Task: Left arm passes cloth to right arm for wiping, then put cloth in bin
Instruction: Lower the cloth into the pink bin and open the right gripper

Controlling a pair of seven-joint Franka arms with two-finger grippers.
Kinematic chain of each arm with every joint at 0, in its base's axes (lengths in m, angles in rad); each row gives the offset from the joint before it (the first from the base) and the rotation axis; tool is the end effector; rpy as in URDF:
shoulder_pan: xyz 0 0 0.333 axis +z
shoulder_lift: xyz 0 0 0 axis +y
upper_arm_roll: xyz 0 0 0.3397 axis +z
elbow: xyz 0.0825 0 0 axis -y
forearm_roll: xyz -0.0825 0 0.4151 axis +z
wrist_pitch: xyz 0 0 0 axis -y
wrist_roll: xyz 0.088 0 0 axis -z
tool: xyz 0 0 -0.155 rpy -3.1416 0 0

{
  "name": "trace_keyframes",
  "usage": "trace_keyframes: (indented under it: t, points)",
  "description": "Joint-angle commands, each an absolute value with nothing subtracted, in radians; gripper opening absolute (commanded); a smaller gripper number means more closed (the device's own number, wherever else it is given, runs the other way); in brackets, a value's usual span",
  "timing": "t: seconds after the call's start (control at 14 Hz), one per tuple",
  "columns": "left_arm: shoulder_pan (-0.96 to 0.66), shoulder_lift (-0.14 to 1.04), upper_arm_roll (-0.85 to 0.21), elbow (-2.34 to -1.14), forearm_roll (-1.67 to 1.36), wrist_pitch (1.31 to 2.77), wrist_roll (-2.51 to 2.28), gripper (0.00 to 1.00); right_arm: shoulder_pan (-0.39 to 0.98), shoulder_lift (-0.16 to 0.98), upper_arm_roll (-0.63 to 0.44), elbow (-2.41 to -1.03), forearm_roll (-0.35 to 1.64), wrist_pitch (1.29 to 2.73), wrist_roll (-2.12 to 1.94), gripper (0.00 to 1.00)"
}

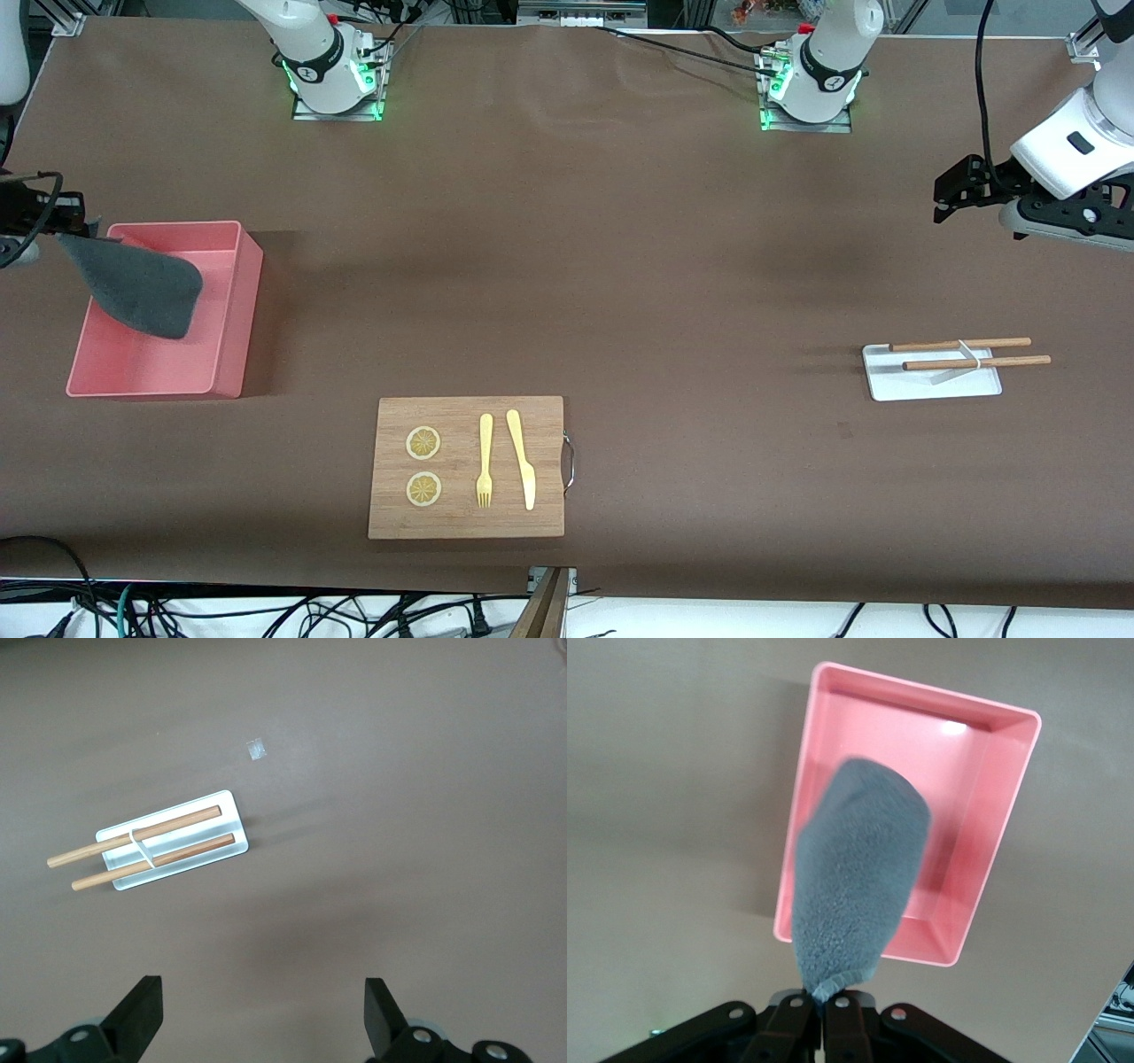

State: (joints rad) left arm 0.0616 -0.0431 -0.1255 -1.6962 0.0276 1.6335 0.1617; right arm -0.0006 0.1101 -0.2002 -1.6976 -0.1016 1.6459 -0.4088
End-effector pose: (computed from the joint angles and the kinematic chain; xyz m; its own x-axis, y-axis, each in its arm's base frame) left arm 0.5723 -0.0337 0.5672 0.9740 -0.2251 -0.0250 -0.2257 -0.9737 -0.0292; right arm 0.5896 -0.1313 0.4796 0.9577 0.2126 -0.1942 0.2256 -0.9731 0.0471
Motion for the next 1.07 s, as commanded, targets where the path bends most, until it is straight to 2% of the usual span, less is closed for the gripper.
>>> trace_keyframes:
  t: [0.0,0.36,1.0]
  points:
    - [0.035,-0.049,-0.115,-1.686,0.035,1.641,0.176,1.0,-0.02,0.149,-0.198,-1.736,-0.118,1.716,-0.422,0.0]
    - [0.015,-0.035,-0.11,-1.666,0.037,1.641,0.175,1.0,-0.021,0.147,-0.212,-1.812,-0.115,1.77,-0.431,0.0]
    - [0.006,-0.035,-0.092,-1.666,0.035,1.628,0.173,1.0,-0.046,0.126,-0.271,-1.813,-0.123,1.813,-0.614,0.0]
